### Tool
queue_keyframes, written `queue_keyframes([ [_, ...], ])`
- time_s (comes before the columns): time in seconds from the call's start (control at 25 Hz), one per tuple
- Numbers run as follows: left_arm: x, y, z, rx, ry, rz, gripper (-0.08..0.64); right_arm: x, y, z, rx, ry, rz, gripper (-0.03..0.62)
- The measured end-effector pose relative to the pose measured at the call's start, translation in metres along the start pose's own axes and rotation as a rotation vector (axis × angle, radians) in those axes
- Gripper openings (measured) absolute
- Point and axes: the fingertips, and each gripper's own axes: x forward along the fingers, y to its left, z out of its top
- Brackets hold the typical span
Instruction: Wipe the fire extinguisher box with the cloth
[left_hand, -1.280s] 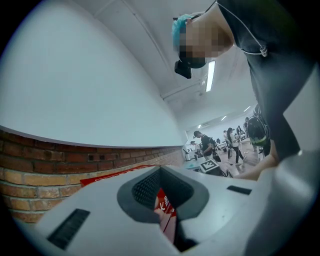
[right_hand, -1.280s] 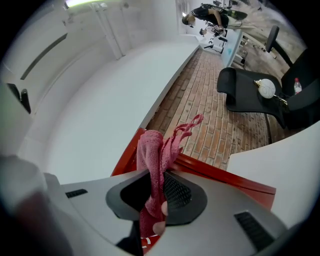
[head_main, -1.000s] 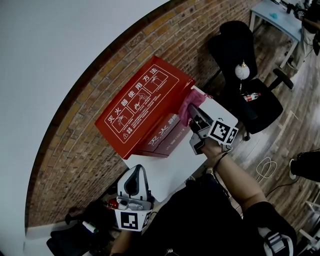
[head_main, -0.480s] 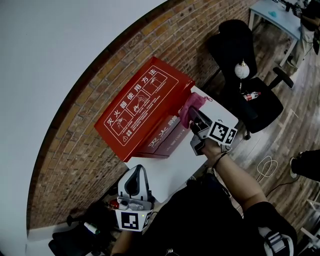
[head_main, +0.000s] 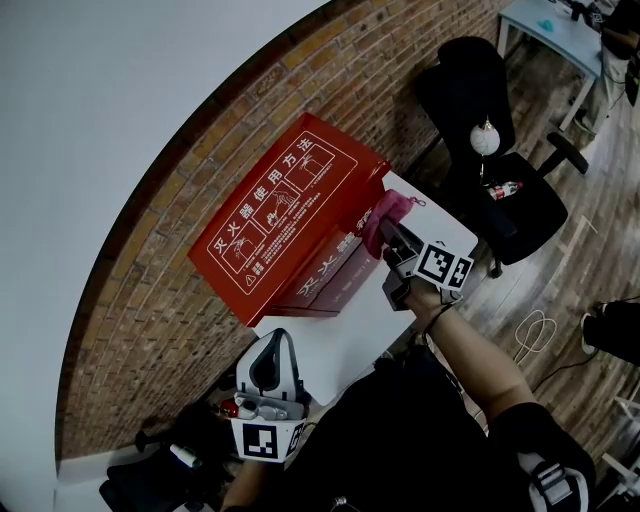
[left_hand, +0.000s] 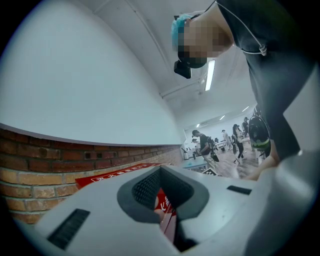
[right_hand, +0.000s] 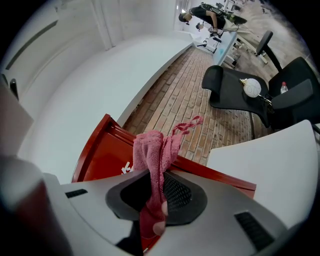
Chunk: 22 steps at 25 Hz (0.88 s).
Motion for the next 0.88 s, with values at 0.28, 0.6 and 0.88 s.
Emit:
queue_keyframes([
  [0.28,0.002,0.001,-0.002,-0.001,0.006,-0.001,0.034,0.002,-0.016,-0.006,0.011,0.014,-0.034,0.074],
  [0.6,0.002,0.001,-0.003,-0.001,0.012,0.002,0.034,0.003,-0.034,-0.014,0.015,0.03,-0.072,0.074],
  [0.88,-0.001,0.0,-0.006,-0.003,0.02,0.01,0.034,0.004,-0.053,-0.022,0.008,0.05,-0.116,0.074],
])
